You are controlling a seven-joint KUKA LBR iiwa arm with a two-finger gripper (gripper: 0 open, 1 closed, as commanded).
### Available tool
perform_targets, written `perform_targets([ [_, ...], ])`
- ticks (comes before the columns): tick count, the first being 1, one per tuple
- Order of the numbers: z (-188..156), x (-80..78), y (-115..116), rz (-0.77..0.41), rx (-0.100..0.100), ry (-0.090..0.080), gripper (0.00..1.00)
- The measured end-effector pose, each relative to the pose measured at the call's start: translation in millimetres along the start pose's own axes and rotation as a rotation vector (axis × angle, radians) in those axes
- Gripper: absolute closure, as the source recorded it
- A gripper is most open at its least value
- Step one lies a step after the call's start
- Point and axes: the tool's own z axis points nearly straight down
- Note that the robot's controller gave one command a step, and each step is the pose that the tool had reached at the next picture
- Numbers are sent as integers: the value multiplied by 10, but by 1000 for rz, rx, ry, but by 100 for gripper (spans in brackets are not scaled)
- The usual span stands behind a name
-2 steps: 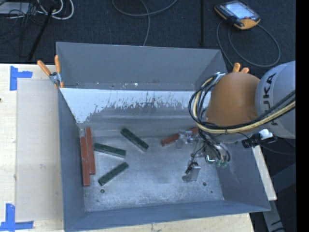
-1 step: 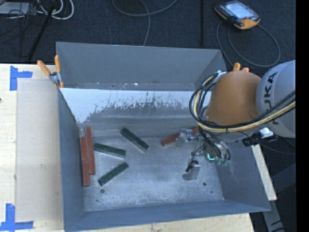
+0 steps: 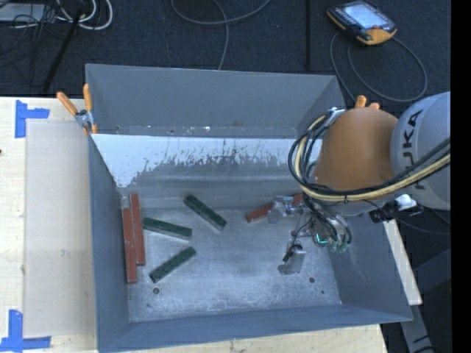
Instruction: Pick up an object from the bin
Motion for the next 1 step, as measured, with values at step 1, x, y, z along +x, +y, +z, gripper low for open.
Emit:
perform_targets([
  [1, 67, -105, 504, -20, 1, -2, 0],
])
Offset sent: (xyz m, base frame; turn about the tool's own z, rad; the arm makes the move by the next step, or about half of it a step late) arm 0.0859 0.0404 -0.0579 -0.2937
